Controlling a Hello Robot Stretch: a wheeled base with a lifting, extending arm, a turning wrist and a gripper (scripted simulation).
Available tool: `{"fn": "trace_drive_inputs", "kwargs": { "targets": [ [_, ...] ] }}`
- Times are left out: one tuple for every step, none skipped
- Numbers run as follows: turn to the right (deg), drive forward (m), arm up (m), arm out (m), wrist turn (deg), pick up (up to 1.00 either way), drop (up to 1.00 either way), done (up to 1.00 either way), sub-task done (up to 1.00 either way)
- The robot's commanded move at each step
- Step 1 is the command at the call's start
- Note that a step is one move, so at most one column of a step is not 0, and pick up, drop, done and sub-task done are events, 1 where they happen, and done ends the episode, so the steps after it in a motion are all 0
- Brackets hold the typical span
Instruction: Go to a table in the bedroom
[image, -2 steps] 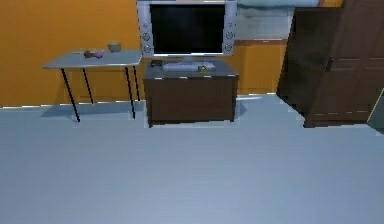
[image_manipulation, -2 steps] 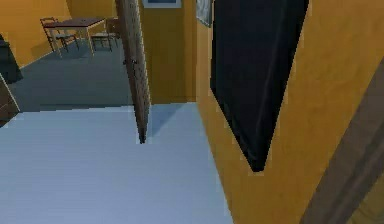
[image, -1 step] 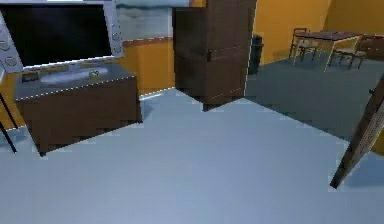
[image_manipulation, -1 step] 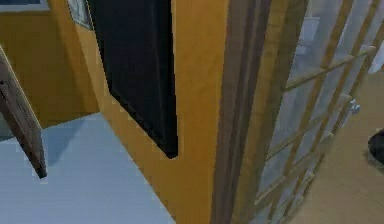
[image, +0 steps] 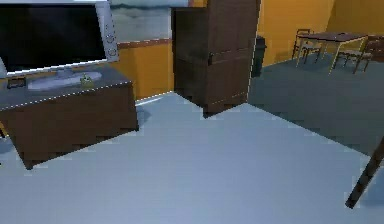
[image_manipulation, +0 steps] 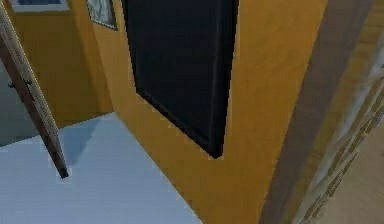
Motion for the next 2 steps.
{"fn": "trace_drive_inputs", "kwargs": {
  "targets": [
    [21.0, 0.00, 0.00, 0.00, 0.0, 0.00, 0.00, 0.00, 0.00],
    [0.0, 1.00, 0.00, 0.00, 0.0, 0.00, 0.00, 0.00, 0.00]
  ]
}}
